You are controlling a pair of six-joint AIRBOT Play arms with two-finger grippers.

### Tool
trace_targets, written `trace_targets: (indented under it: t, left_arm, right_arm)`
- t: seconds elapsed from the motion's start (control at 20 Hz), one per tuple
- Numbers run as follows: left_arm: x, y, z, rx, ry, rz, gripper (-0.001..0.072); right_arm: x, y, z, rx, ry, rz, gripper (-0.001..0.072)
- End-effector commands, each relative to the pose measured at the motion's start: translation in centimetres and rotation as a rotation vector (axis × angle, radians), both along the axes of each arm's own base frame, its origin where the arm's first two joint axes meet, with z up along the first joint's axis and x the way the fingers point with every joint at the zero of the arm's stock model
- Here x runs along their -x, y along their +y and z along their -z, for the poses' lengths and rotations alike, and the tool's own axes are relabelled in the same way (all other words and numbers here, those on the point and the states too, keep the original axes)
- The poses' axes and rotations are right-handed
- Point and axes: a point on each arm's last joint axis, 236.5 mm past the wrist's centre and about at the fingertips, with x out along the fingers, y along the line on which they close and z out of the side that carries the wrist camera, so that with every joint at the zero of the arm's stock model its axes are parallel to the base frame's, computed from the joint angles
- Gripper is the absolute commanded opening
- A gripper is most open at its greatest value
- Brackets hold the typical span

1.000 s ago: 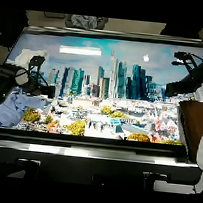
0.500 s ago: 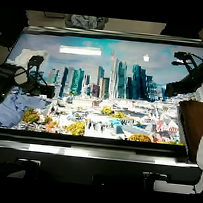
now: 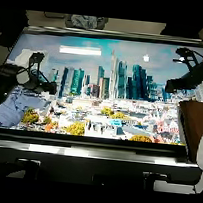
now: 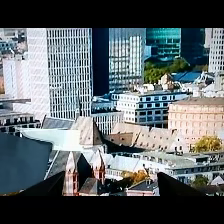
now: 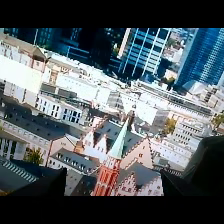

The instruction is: Fold the shirts.

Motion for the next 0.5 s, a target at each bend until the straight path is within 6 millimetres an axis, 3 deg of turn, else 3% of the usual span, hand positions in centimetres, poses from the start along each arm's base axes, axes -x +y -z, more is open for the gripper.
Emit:
trace_targets:
  t: [0.0,0.15,0.2,0.25,0.45]
  left_arm:
    - [-5.0,0.3,-1.1,-0.035,-0.202,0.032,0.0675]
    - [-11.4,0.1,-3.4,-0.027,-0.481,0.082,0.0681]
    - [-13.3,1.0,-4.5,-0.018,-0.558,0.064,0.0681]
    - [-15.0,2.8,-5.0,-0.019,-0.588,0.022,0.0682]
    - [-20.7,13.5,-5.4,0.029,-0.566,-0.24,0.0684]
  right_arm:
    - [-2.0,-0.2,-0.6,0.01,-0.09,0.008,0.0688]
    - [-2.5,-0.2,-0.8,0.01,-0.112,0.01,0.0688]
    - [-2.6,-0.1,-0.8,0.004,-0.113,0.009,0.0688]
    - [-2.6,0.2,-0.9,-0.012,-0.115,0.013,0.0688]
    - [-2.9,2.2,-1.1,-0.102,-0.126,0.011,0.0688]
